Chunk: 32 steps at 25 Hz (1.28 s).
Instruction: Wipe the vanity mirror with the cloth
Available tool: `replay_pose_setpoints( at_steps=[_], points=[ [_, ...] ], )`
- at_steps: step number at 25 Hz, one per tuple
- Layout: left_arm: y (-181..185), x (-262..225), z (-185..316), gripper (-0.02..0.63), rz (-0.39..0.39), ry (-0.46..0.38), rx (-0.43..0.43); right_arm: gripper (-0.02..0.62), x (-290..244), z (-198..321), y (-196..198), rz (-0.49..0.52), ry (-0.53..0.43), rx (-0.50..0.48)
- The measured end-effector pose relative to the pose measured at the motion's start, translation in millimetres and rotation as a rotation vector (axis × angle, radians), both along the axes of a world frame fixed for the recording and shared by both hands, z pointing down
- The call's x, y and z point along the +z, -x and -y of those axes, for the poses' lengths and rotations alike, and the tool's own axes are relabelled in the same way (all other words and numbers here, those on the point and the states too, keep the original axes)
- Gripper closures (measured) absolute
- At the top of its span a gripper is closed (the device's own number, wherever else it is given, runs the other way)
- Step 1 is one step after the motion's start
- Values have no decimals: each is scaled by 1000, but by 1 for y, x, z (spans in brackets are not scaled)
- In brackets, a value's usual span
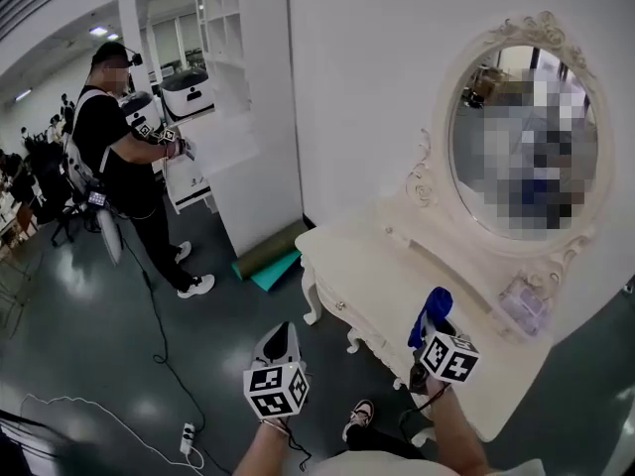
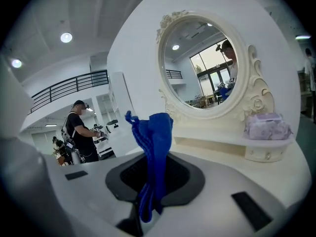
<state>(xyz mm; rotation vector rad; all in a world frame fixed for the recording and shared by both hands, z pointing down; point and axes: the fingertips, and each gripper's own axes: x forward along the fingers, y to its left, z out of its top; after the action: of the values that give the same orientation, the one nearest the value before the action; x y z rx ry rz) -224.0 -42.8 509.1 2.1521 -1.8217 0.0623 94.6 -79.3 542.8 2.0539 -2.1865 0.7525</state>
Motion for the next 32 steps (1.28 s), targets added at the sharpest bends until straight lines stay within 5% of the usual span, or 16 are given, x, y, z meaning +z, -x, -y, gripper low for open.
replay_pose_setpoints(
  at_steps=[9, 18, 25, 32],
  points=[
    [-107, -5, 154, 603, -15, -8, 200, 529, -13, 94, -84, -14, -8, 125],
    [-236, 5, 220, 603, -25, 31, 483, 529, -11, 90, -174, -9, 9, 352],
    [-317, -1, 258, 603, -19, 30, 737, 529, -22, 75, -209, 6, -20, 569],
    [-369, -19, 284, 603, -22, 4, 954, 529, -25, 78, -191, 17, -32, 700]
  ],
)
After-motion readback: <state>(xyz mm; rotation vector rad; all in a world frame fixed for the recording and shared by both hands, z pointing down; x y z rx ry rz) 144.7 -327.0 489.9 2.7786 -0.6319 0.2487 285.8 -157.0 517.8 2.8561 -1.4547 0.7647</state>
